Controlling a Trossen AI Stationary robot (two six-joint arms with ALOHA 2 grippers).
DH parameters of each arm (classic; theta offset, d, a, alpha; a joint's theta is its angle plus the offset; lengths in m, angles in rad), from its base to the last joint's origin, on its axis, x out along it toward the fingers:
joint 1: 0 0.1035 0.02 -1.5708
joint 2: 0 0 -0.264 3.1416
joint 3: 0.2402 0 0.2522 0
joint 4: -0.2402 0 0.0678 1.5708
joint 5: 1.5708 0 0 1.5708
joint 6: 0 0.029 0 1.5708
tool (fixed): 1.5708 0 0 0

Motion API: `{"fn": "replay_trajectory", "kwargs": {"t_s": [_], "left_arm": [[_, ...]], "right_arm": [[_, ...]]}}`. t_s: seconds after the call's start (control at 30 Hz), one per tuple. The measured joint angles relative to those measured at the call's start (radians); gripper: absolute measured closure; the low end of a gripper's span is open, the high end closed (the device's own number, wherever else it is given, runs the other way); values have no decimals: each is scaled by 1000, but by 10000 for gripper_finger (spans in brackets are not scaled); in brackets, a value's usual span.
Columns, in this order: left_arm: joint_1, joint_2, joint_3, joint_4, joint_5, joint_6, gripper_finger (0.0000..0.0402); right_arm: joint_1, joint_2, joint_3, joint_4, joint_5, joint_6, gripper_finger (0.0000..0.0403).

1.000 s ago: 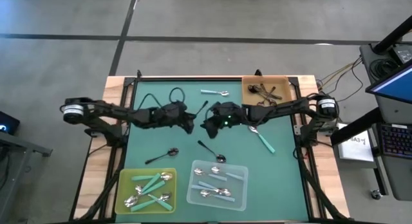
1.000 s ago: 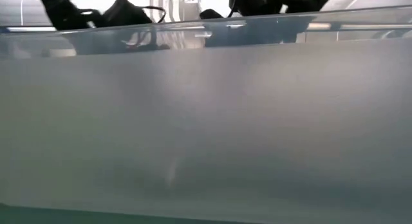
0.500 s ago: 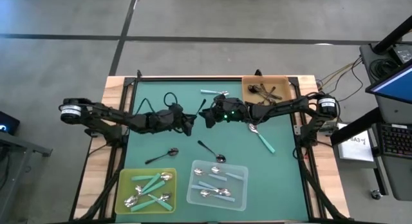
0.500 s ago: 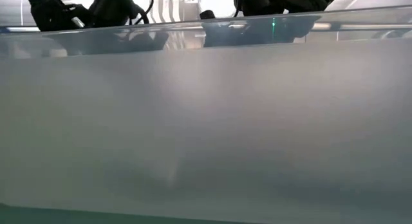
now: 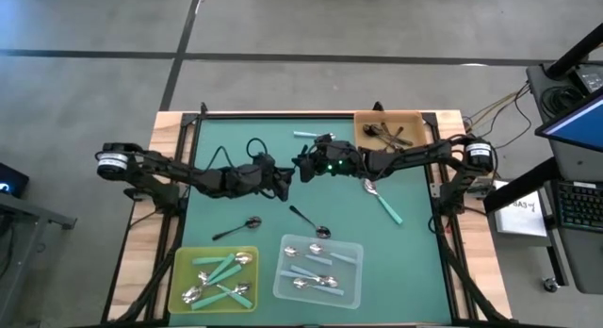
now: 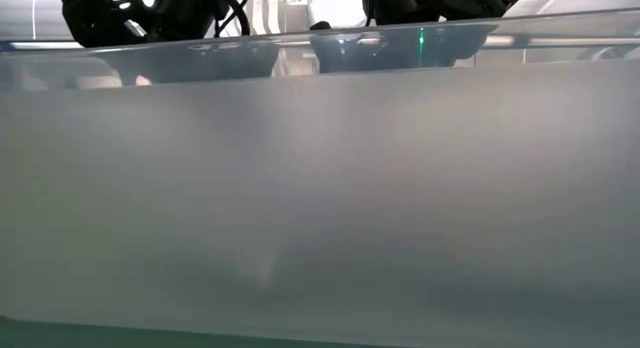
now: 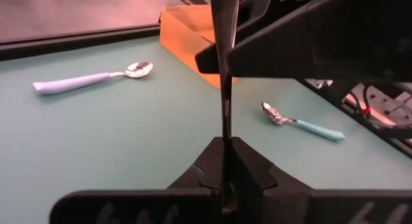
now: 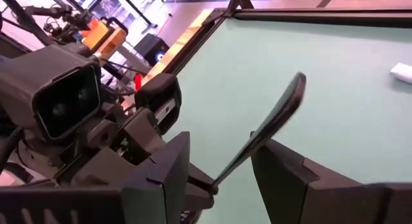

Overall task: Sort silverware by color (type)
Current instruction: Put the black spoon into the orange bin

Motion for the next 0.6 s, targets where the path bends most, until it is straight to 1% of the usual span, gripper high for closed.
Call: {"fn": "replay_trajectory", "kwargs": {"t_s": [0.17, 0.23, 0.33, 0.47, 0.5, 0.6], "left_arm": [[-1, -1, -3, 11, -3, 0, 401], [-1, -1, -3, 18, -4, 2, 401], [-1, -1, -3, 26, -8, 15, 401], [-2, -1, 1, 22, -10, 25, 401], [-2, -1, 2, 21, -10, 27, 401], [-2, -1, 6, 21, -13, 53, 401]], "right_arm": [[-13, 0, 0, -13, 0, 0, 254], [-17, 0, 0, -20, 1, 0, 262], [-25, 0, 0, -26, 5, -10, 297], [-33, 0, 0, -18, -4, -43, 373], [-35, 0, 0, -12, -10, -51, 382], [-41, -1, 0, 0, -28, -53, 390]]}}
